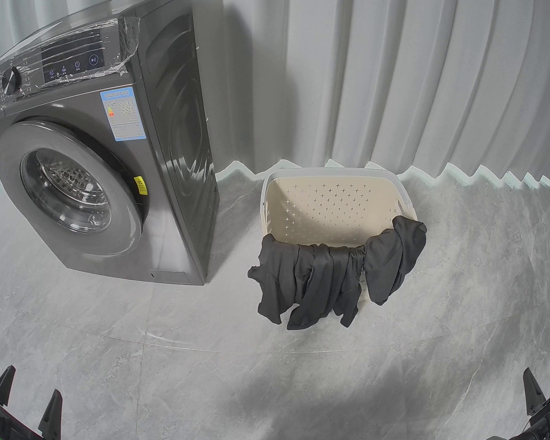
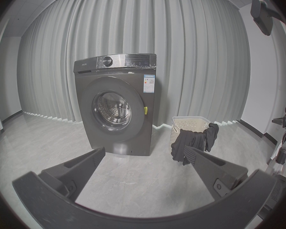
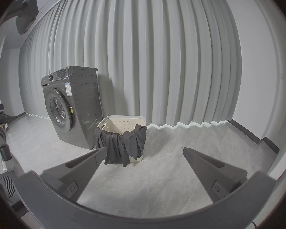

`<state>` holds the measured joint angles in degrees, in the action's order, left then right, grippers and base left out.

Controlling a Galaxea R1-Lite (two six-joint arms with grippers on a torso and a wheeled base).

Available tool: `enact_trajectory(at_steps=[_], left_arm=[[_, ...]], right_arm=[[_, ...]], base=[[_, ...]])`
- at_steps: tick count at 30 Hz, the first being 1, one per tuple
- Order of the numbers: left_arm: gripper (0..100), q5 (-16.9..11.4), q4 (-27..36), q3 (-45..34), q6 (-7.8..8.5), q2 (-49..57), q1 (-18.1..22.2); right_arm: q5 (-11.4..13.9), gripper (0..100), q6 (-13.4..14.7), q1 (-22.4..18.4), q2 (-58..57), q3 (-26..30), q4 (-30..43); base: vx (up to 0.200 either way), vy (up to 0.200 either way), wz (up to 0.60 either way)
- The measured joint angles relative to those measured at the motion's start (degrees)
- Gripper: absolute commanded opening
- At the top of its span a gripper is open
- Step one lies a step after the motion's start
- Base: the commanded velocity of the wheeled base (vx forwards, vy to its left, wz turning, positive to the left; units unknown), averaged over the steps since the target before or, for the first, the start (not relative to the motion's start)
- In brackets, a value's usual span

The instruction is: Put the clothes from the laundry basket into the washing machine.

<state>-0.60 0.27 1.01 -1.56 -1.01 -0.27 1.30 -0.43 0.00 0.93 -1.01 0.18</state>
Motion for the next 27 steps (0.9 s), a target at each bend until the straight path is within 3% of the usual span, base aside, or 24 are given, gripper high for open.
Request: enact_trajectory(at_steps=[8,17,27], left_arm=[[100,0.0,0.0,0.0,-0.05,0.0,0.0],[100,0.0,0.0,0.0,0.09,0.0,0.0],[100,0.0,0.0,0.0,-0.02,0.0,0.0]], right_arm=[[0.0,100,0.0,0.0,0.0,0.0,0.0],[0.0,100,0.0,0.0,0.0,0.0,0.0],[0.0,100,0.0,-0.1,0.0,0.0,0.0]], base=[[0.2,0.0,0.0],[0.0,0.0,0.0],[0.0,-0.2,0.0]])
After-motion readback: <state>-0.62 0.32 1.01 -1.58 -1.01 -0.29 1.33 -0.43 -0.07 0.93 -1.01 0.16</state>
